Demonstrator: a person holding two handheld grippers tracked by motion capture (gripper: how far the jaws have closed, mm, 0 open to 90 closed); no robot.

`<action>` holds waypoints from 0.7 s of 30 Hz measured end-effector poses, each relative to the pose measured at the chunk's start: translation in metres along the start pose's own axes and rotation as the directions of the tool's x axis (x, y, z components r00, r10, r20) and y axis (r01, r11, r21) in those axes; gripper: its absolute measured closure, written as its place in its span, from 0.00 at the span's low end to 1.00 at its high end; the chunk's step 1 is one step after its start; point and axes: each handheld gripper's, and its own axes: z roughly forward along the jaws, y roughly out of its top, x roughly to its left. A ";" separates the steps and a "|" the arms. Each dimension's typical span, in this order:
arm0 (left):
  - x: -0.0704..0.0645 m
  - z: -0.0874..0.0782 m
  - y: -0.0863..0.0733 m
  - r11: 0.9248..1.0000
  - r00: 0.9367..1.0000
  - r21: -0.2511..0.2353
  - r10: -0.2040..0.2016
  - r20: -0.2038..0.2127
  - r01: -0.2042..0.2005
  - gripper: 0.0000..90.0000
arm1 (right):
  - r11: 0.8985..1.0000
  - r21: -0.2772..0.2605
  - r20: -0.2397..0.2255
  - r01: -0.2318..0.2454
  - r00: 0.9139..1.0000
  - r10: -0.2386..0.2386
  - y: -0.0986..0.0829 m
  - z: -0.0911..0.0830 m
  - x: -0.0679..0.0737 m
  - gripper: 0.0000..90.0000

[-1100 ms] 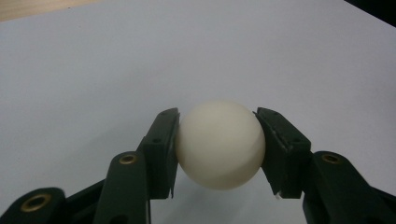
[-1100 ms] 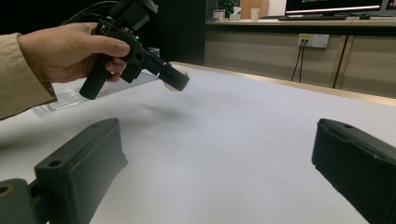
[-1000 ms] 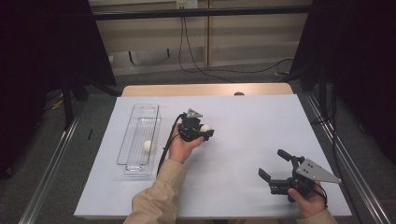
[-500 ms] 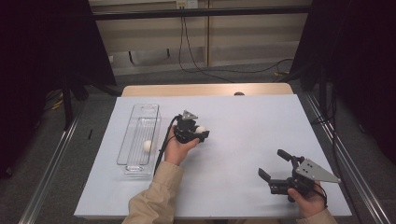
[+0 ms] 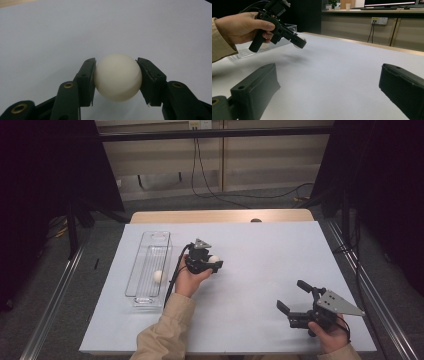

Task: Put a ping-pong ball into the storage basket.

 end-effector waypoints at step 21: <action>0.005 -0.011 -0.002 0.999 0.999 0.002 -0.038 0.004 0.038 0.57 | 1.000 0.006 -0.001 0.004 1.000 -0.004 0.000 0.000 0.000 0.02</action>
